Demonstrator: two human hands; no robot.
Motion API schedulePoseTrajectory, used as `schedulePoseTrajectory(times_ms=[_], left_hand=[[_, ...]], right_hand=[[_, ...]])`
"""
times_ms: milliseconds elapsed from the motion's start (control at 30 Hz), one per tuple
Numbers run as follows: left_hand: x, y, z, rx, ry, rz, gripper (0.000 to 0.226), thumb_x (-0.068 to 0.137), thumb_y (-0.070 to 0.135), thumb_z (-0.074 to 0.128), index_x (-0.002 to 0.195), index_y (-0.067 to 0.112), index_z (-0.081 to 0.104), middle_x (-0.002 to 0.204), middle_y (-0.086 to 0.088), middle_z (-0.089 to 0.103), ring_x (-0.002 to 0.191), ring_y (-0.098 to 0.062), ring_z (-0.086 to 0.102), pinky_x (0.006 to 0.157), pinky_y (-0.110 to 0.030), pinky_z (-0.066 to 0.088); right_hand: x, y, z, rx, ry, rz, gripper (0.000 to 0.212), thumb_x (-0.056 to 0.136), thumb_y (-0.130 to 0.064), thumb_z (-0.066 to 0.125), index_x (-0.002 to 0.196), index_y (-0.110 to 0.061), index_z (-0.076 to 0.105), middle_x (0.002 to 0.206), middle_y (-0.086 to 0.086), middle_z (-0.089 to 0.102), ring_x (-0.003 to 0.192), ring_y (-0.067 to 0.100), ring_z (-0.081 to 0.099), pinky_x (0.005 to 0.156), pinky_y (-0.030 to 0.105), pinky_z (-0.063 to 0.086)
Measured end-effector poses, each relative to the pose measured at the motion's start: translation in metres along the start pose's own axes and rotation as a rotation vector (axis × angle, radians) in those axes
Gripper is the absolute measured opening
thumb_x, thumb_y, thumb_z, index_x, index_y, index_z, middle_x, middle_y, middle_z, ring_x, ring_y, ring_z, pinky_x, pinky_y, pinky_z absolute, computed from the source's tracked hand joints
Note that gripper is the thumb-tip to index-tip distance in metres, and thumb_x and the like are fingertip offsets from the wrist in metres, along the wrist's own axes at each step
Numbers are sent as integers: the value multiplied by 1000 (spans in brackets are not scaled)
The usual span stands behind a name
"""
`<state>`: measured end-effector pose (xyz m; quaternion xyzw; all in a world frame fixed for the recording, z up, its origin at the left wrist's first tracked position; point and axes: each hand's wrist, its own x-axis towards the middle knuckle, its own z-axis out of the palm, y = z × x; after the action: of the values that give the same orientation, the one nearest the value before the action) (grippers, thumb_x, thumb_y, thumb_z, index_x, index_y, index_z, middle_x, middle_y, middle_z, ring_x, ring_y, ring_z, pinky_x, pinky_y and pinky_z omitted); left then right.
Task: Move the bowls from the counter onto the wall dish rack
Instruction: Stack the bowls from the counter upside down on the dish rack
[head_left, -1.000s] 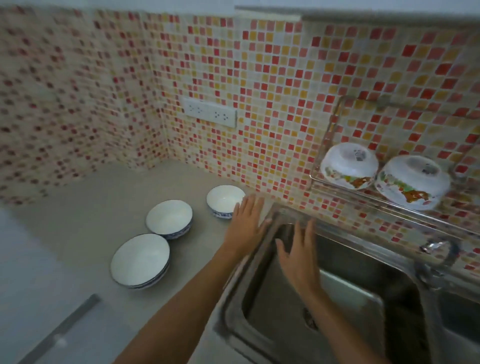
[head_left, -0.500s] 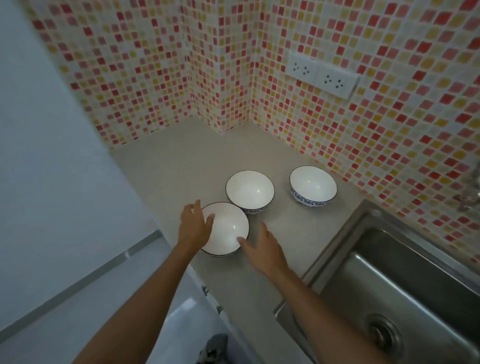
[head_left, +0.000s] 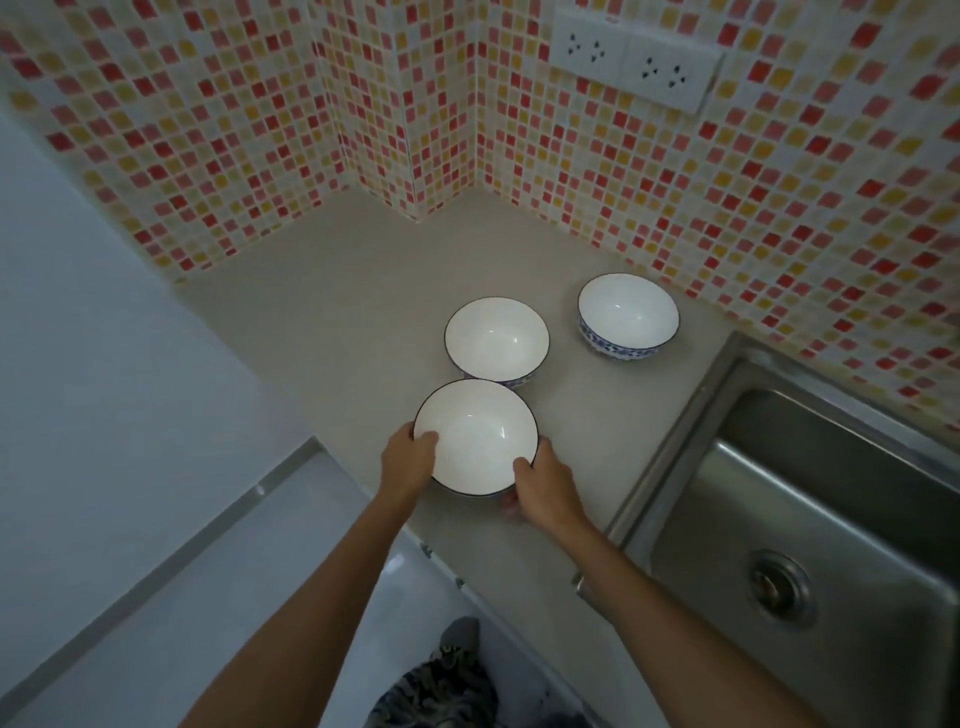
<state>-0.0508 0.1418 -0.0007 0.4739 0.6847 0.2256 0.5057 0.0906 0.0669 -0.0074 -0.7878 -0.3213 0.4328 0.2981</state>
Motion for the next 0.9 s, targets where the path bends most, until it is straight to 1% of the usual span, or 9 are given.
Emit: schedulePoseTrajectory(times_ms=[100,233,333,400,533,600,700,800,900], left_hand=[[-16,13,29,-122,-75,12,29,91,16,52,116,4,62,116,-14,65,94,-24,56,80,-30,40],[-35,40,73,-308,-345,3,37,90,31,58,124,16,58,121,-7,65,103,-24,63,86,-36,50],[-52,62,106,-329,-717,31,50,86,59,50,128,31,55,123,-1,66,112,-25,63,95,-50,51],[-69,76,126,-322,-871,100,53,88,65,41,128,34,55,125,-3,65,114,-28,62,95,-56,49],[-108,101,162,-317,-898,218,52,93,64,28,128,37,54,127,-2,64,114,-29,62,95,-57,48],[-127,115,176,-345,-906,234,50,93,64,26,123,39,57,124,-1,66,113,-27,63,96,-55,49],[-151,140,190,-406,-918,222,44,92,65,27,111,45,61,123,-1,66,112,-28,63,96,-53,49],[-168,168,195,-478,-944,256,41,93,62,30,113,44,60,121,2,67,111,-28,63,92,-53,51],[-185,194,199,-526,-959,379,41,95,54,34,127,37,53,123,5,66,108,-26,65,89,-52,54]], right_hand=[[-8,15,-31,57,77,11,28,87,-16,41,114,-19,48,96,13,64,64,30,66,60,38,57],[-27,32,-83,190,213,-15,34,86,-10,43,119,-21,48,100,6,61,70,20,62,52,29,56],[-45,47,-123,303,287,-10,44,84,-13,41,127,-23,45,104,1,61,74,24,64,60,44,60],[-57,58,-147,350,339,-9,39,88,-8,40,125,-22,44,102,-1,59,74,24,62,60,46,58],[-82,70,-191,373,446,-78,25,95,-10,45,118,-19,47,96,-2,59,66,14,60,60,39,58],[-92,72,-213,369,516,-103,18,97,-25,49,114,-20,52,98,2,63,76,16,64,67,41,59],[-105,74,-251,266,694,-181,34,95,-43,48,119,-22,58,107,-3,68,93,15,65,84,41,55],[-121,68,-302,208,928,-262,29,98,-33,49,119,-17,60,111,-2,67,98,10,59,88,30,48],[-133,64,-362,115,1143,-369,34,98,-30,47,126,-14,58,117,-1,63,111,17,58,95,34,47]])
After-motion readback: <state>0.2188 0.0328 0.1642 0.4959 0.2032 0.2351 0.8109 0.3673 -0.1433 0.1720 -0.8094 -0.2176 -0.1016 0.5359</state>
